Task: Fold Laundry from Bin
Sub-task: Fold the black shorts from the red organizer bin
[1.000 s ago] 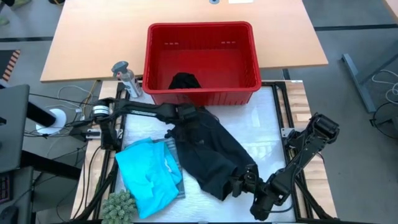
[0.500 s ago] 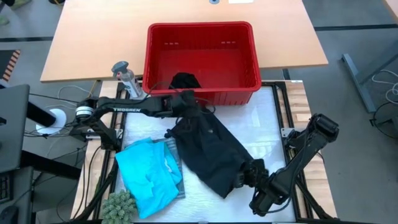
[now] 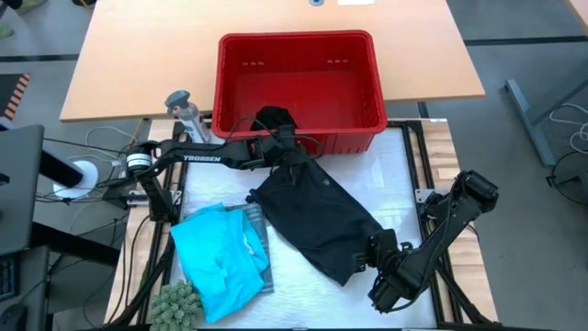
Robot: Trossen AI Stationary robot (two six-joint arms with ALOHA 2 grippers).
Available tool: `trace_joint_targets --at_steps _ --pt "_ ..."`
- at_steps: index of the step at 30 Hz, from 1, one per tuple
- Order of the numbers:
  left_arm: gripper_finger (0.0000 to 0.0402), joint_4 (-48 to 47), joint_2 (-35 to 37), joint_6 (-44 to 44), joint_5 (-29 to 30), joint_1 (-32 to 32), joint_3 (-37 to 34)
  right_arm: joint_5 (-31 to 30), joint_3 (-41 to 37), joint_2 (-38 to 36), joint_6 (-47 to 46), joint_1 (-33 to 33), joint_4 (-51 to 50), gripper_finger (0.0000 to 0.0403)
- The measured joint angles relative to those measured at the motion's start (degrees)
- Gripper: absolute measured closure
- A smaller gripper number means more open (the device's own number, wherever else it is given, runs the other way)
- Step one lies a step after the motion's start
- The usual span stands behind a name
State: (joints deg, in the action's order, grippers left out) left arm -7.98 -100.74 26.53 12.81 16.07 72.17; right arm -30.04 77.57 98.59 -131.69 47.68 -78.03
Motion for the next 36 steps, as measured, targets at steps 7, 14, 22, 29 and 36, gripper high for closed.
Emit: trace_joint_targets --at_steps 7,14,22,29,36 --pt "0.0401 2.3 -2.5 4.8 2.0 0.8 0.0 1.8 -2.4 1.9 0.2 -1.5 0.1 0.0371" --pt "0.04 2.7 -2.6 6.2 2.2 0.5 -0.1 3.4 -3.8 2.0 0.7 -2.8 2.0 0.0328" --pt "0.0364 3.1 -2.7 7.0 1.6 0.6 -0.2 4.3 -3.8 2.0 1.3 -2.3 3.8 0.0317" --pt "0.0304 2.5 -2.8 10.3 2.5 0.4 -0.2 4.5 -3.8 2.0 1.4 -1.9 6.1 0.0288" --pt "0.0246 1.8 -2.9 11.2 7.7 -0.1 -0.2 6.2 -3.8 2.0 1.1 -3.1 5.9 0.025"
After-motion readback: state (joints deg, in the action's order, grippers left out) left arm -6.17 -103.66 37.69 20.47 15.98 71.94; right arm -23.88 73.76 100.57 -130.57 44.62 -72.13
